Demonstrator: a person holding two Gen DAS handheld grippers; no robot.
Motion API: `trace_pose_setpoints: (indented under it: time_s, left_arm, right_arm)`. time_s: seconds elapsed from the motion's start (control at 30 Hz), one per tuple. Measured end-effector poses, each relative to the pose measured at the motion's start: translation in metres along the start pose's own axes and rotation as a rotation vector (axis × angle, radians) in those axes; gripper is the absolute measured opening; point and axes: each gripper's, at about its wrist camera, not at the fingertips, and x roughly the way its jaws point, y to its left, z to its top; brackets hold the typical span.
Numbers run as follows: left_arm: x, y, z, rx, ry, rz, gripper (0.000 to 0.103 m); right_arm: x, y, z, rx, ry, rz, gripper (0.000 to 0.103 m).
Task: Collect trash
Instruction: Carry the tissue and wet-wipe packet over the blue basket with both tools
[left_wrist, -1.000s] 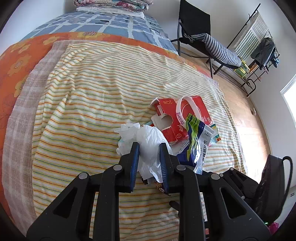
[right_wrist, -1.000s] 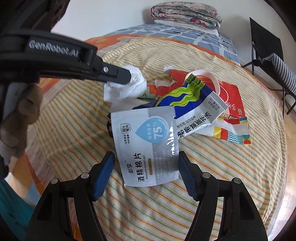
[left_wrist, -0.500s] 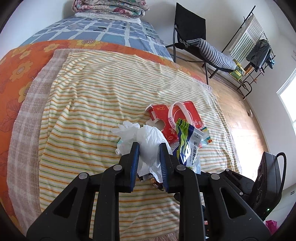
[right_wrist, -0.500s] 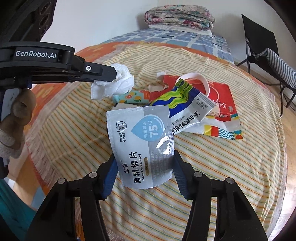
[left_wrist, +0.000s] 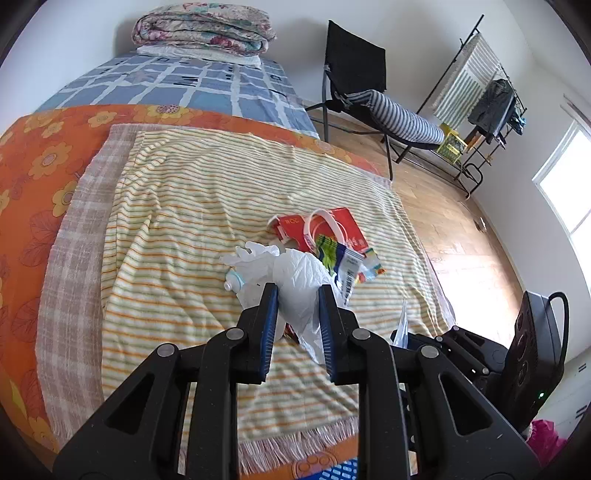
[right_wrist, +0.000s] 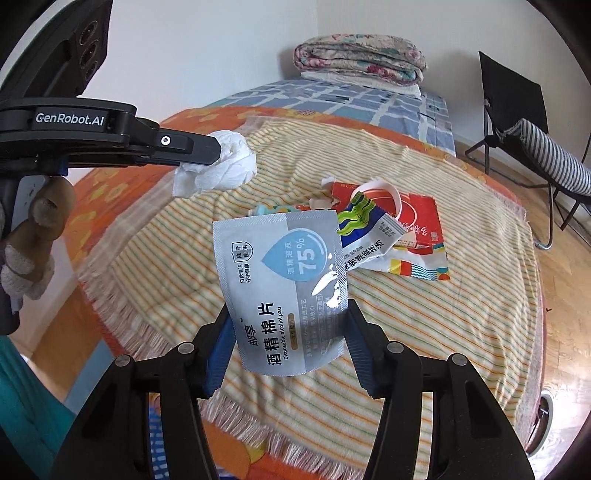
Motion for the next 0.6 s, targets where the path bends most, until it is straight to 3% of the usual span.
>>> trace_pose_setpoints:
  time_s: [0.6]
  left_arm:
    - [-0.05, -0.028, -0.075, 0.113, 0.044, -0.029, 0.021]
  right_arm:
    - [-0.062, 0.039, -0.058, -0.016, 0.018, -0.003, 0.055]
